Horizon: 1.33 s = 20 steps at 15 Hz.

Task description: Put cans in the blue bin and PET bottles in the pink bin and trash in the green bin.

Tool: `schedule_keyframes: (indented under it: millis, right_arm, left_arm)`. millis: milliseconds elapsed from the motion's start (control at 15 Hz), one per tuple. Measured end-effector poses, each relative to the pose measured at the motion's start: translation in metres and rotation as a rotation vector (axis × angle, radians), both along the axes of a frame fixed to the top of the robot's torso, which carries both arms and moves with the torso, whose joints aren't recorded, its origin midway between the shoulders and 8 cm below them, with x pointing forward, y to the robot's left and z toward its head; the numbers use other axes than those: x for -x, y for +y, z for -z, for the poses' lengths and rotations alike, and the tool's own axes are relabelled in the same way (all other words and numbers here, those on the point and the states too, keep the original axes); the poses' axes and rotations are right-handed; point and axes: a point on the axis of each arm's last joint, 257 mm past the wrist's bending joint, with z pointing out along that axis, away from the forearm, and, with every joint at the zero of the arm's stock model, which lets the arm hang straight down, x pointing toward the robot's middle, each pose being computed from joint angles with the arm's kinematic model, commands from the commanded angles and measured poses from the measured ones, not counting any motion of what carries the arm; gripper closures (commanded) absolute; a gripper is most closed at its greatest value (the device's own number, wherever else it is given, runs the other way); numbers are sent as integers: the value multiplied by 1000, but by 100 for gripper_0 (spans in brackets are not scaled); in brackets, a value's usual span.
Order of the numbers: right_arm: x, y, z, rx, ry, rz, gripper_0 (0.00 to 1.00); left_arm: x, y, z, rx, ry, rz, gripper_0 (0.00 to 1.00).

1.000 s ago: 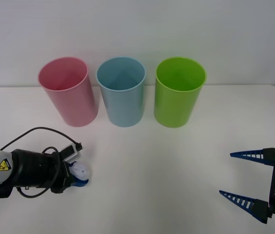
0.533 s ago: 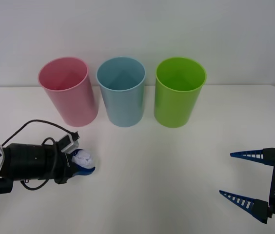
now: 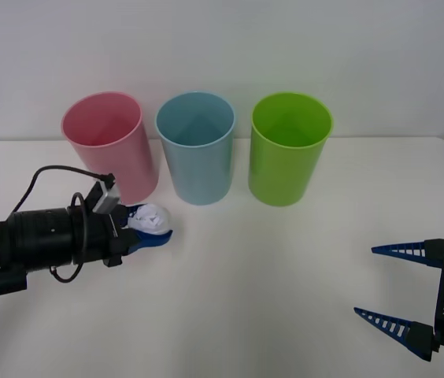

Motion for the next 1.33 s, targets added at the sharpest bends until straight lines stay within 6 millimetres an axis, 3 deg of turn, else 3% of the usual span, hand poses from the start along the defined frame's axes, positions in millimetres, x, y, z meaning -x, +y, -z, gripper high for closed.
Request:
schedule_keyframes:
  millis: [467,800,1000,1333]
  right_arm:
    - [0,0,0,0,0,0,0]
    - [0,0,0,0,0,0,0]
    - [0,0,0,0,0,0,0]
    - [0,0,0,0,0,0,0]
  left_arm:
    - [-30,-27,-103,217,-118,-77,100]
    - [-24,-54,-165,354,-145,-61,100]
    - [-30,-65,-186,369,-190,-72,100]
    - [-42,-98,-203,358,-202,-62,100]
